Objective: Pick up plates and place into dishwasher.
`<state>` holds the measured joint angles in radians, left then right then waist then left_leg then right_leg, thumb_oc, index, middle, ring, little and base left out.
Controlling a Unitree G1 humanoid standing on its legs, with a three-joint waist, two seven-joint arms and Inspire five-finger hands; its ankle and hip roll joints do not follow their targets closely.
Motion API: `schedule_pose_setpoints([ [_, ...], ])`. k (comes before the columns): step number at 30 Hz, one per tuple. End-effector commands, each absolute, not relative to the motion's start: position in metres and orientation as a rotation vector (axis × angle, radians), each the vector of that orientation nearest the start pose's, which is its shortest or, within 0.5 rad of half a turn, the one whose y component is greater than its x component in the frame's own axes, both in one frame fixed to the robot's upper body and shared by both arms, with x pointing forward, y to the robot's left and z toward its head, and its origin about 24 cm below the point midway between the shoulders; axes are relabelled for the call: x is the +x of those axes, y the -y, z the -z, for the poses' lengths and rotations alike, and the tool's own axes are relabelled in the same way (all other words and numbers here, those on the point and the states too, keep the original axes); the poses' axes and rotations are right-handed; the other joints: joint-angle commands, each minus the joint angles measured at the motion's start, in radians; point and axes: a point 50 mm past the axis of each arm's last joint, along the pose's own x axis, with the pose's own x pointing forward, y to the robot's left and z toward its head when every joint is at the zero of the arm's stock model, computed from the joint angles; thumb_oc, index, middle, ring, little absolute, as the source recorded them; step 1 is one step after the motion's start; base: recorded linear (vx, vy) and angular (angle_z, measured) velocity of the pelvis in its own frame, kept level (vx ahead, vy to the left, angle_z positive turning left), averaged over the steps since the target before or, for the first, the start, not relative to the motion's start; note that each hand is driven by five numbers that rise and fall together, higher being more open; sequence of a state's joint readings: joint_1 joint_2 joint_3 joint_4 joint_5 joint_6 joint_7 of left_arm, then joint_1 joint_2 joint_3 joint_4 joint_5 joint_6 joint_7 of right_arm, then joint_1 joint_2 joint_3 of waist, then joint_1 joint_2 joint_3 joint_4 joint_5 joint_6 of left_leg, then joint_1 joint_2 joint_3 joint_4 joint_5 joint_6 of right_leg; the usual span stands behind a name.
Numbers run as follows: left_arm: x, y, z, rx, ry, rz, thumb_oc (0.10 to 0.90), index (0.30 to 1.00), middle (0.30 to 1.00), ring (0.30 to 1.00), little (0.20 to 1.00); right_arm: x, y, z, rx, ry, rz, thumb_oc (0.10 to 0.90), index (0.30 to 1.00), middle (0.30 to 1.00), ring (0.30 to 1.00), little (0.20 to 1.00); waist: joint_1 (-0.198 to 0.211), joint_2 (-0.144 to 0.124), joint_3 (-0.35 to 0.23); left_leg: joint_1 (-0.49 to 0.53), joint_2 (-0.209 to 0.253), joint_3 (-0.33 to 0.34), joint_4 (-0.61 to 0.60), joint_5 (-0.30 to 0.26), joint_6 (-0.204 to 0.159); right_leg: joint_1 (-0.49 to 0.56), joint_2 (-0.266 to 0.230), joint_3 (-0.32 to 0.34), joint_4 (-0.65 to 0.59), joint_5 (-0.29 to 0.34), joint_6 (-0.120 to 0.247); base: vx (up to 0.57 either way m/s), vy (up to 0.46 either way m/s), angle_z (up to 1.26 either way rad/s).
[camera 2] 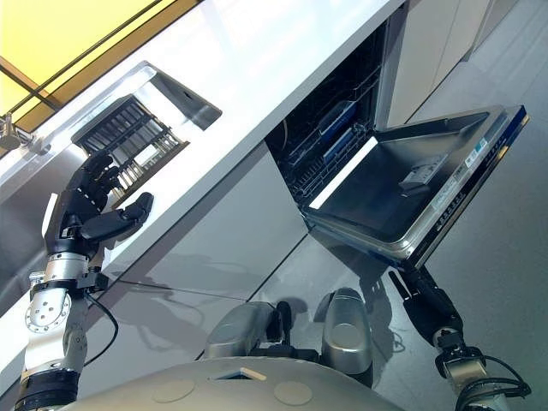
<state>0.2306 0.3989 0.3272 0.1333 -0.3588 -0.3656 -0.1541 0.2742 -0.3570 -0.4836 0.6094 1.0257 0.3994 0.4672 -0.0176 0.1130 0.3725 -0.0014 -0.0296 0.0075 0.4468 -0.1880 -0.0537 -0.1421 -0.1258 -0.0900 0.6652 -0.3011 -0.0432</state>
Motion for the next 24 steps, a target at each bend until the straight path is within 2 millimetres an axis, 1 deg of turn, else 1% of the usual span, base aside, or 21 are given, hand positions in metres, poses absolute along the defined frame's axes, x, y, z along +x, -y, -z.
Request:
schedule_pose_setpoints([
  [1, 0.168, -0.335, -0.099, 0.286, 0.351, -0.32, 0.8, 0.9, 0.9, 0.9, 0.9, 0.131, 0.288, 0.063, 1.092, -0.403, 0.014, 0.8, 0.9, 0.9, 0.9, 0.9, 0.017, -0.007, -0.111, -0.097, -0.035, 0.006, -0.088, 0.142, 0.082, -0.016, 0.035, -0.023, -0.062, 0.103, 0.008, 0.06, 0.207, 0.04],
  [2, 0.168, -0.336, -0.097, 0.288, 0.339, -0.324, 0.8, 0.9, 0.9, 0.9, 0.9, 0.135, 0.279, 0.063, 1.099, -0.413, -0.038, 0.8, 0.9, 0.9, 0.9, 0.9, 0.02, -0.003, -0.12, -0.088, -0.041, 0.007, -0.092, 0.136, 0.084, -0.014, 0.026, -0.025, -0.066, 0.104, 0.013, 0.05, 0.179, 0.02],
  [3, 0.167, -0.335, -0.096, 0.289, 0.337, -0.325, 0.8, 0.9, 0.9, 0.9, 0.9, 0.136, 0.276, 0.062, 1.1, -0.413, -0.047, 0.8, 0.9, 0.9, 0.9, 0.9, 0.021, -0.001, -0.121, -0.087, -0.043, 0.007, -0.094, 0.135, 0.085, -0.014, 0.024, -0.026, -0.067, 0.104, 0.014, 0.04, 0.201, 0.03],
  [5, 0.167, -0.336, -0.091, 0.281, 0.319, -0.335, 0.8, 0.9, 0.9, 0.9, 0.9, 0.145, 0.258, 0.06, 1.115, -0.418, -0.135, 0.8, 0.9, 0.9, 0.9, 0.9, 0.024, 0.01, -0.134, -0.077, -0.056, 0.009, -0.105, 0.128, 0.091, -0.018, 0.009, -0.029, -0.073, 0.108, 0.022, 0.0, 0.2, 0.03],
  [6, 0.168, -0.335, -0.09, 0.279, 0.316, -0.335, 0.8, 0.9, 0.9, 0.9, 0.9, 0.148, 0.253, 0.059, 1.118, -0.417, -0.157, 0.8, 0.9, 0.9, 0.9, 0.9, 0.024, 0.012, -0.138, -0.074, -0.06, 0.01, -0.108, 0.125, 0.093, -0.019, 0.005, -0.03, -0.074, 0.108, 0.024, -0.02, 0.207, 0.04],
  [9, 0.168, -0.333, -0.083, 0.263, 0.308, -0.348, 0.8, 0.9, 0.9, 0.9, 0.9, 0.161, 0.229, 0.05, 1.145, -0.395, -0.278, 0.8, 0.9, 0.9, 0.9, 0.9, 0.024, 0.026, -0.15, -0.065, -0.077, 0.013, -0.12, 0.113, 0.102, -0.03, -0.008, -0.028, -0.079, 0.109, 0.035, -0.03, 0.17, 0.06],
  [11, 0.168, -0.331, -0.077, 0.249, 0.304, -0.353, 0.8, 0.9, 0.9, 0.9, 0.9, 0.17, 0.217, 0.044, 1.148, -0.369, -0.31, 0.8, 0.9, 0.9, 0.9, 0.9, 0.024, 0.034, -0.157, -0.057, -0.086, 0.014, -0.129, 0.108, 0.107, -0.038, -0.013, -0.025, -0.081, 0.11, 0.042, -0.04, 0.164, 0.06],
  [13, 0.167, -0.329, -0.073, 0.244, 0.302, -0.361, 0.8, 0.9, 0.9, 0.9, 0.9, 0.175, 0.211, 0.039, 1.144, -0.352, -0.31, 0.8, 0.9, 0.9, 0.9, 0.9, 0.022, 0.039, -0.16, -0.057, -0.092, 0.015, -0.133, 0.106, 0.11, -0.046, -0.017, -0.021, -0.081, 0.111, 0.046, -0.05, 0.154, -0.04],
  [16, 0.169, -0.324, -0.066, 0.215, 0.305, -0.38, 0.8, 0.9, 0.9, 0.9, 0.9, 0.188, 0.208, 0.025, 1.086, -0.254, -0.32, 0.8, 0.9, 0.9, 0.9, 0.9, 0.017, 0.056, -0.166, -0.054, -0.105, 0.016, -0.143, 0.101, 0.117, -0.064, -0.023, -0.013, -0.081, 0.11, 0.053, -0.08, 0.17, -0.06],
  [19, 0.171, -0.318, -0.061, 0.198, 0.307, -0.394, 0.8, 0.9, 0.9, 0.9, 0.9, 0.2, 0.21, 0.008, 1.019, -0.122, -0.294, 0.8, 0.9, 0.9, 0.9, 0.9, 0.014, 0.067, -0.165, -0.06, -0.114, 0.024, -0.141, 0.097, 0.122, -0.08, -0.028, -0.004, -0.079, 0.113, 0.059, -0.07, 0.12, -0.04],
  [22, 0.174, -0.311, -0.056, 0.175, 0.31, -0.408, 0.8, 0.9, 0.9, 0.9, 0.9, 0.209, 0.21, -0.014, 0.916, 0.016, -0.336, 0.8, 0.9, 0.9, 0.9, 0.9, 0.008, 0.081, -0.16, -0.065, -0.124, 0.031, -0.141, 0.093, 0.128, -0.097, -0.032, 0.005, -0.081, 0.118, 0.064, -0.08, 0.117, 0.04],
  [24, 0.175, -0.307, -0.052, 0.162, 0.309, -0.417, 0.8, 0.9, 0.9, 0.9, 0.9, 0.214, 0.206, -0.028, 0.832, 0.088, -0.386, 0.8, 0.9, 0.9, 0.9, 0.9, 0.004, 0.089, -0.158, -0.069, -0.128, 0.038, -0.136, 0.09, 0.129, -0.106, -0.035, 0.009, -0.081, 0.121, 0.065, -0.06, 0.091, -0.02],
])
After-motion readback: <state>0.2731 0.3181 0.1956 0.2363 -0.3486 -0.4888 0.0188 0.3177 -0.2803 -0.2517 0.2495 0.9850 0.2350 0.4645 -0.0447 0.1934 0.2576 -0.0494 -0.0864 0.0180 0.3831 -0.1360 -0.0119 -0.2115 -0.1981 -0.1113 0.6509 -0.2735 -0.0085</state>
